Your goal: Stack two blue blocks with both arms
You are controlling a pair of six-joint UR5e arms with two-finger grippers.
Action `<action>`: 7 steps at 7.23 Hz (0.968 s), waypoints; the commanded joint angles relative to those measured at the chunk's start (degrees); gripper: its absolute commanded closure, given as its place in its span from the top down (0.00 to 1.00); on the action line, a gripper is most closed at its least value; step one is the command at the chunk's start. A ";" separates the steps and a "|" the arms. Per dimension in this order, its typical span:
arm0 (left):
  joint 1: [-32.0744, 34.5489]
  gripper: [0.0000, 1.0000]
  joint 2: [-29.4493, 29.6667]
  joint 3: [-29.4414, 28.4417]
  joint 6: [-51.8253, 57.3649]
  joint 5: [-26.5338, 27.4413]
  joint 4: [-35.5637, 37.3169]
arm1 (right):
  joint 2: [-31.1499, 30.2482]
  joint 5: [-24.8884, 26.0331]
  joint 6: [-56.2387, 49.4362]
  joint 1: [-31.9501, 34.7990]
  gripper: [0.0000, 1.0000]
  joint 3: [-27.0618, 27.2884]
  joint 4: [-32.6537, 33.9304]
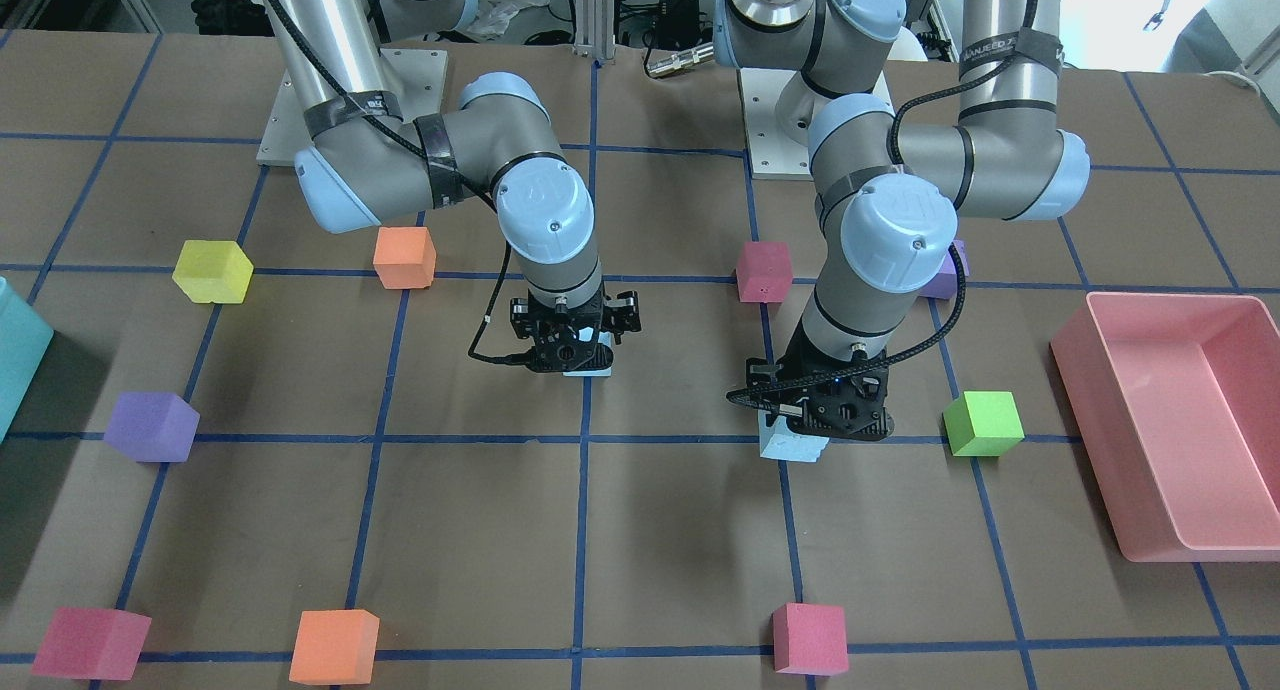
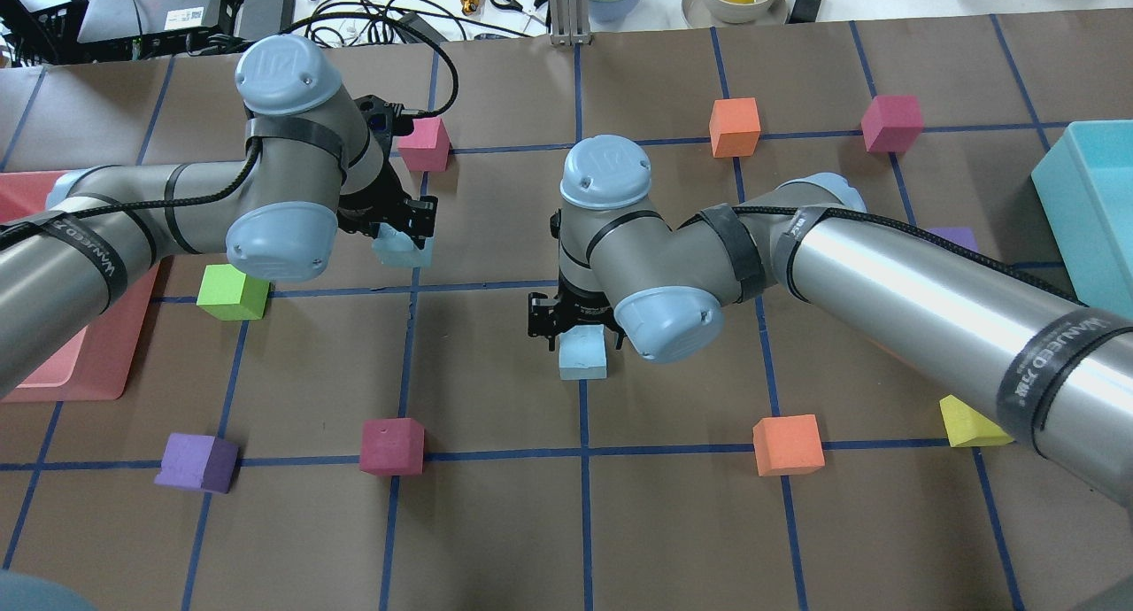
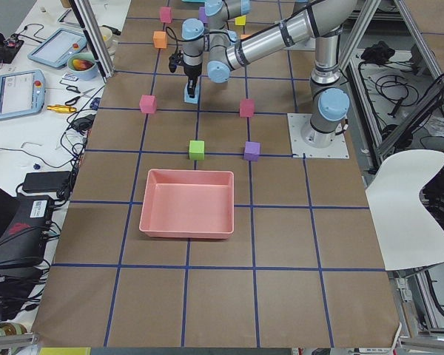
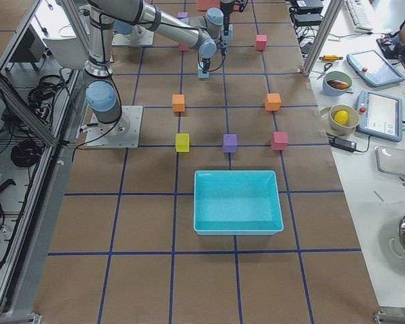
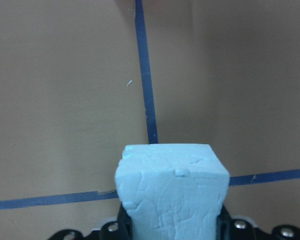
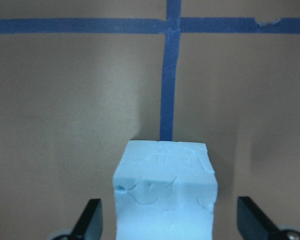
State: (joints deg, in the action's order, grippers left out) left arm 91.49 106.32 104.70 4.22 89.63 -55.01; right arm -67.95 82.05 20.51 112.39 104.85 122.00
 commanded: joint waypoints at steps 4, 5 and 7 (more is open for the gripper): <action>5.25 0.00 -2.43 0.16 -4.97 0.01 -3.86 | -8.65 0.57 -10.09 -9.07 1.00 -0.78 -8.92; 7.54 0.00 -2.87 0.42 -7.79 0.01 -4.66 | -11.82 0.66 -15.10 -13.82 1.00 -0.78 -11.32; 14.64 0.00 -2.52 0.16 -17.34 -0.42 -4.84 | -15.19 5.37 -21.46 -18.34 1.00 -2.53 -14.04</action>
State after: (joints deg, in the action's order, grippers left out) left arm 101.58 103.56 104.98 -7.33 89.42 -59.64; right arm -81.07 84.56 2.65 96.77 103.55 110.47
